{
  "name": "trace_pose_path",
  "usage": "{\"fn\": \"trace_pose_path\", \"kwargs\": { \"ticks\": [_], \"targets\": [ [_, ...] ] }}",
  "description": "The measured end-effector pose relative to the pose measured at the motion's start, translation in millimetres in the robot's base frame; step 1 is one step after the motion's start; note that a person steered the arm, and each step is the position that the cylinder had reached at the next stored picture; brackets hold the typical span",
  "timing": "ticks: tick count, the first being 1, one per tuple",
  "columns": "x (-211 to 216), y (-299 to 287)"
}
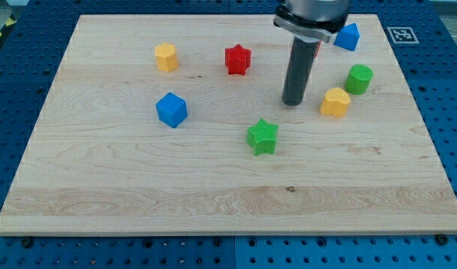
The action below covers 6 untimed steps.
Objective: Touch the bottom of red star
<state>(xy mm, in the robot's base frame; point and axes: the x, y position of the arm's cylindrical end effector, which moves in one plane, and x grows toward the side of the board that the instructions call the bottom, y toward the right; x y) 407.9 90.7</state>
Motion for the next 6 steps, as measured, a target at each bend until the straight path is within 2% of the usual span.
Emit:
{"fn": "trace_pose_path", "kwargs": {
  "ticks": [2,4,6],
  "targets": [
    [-25,-28],
    [-25,-52],
    [-52,-55]
  ]
}}
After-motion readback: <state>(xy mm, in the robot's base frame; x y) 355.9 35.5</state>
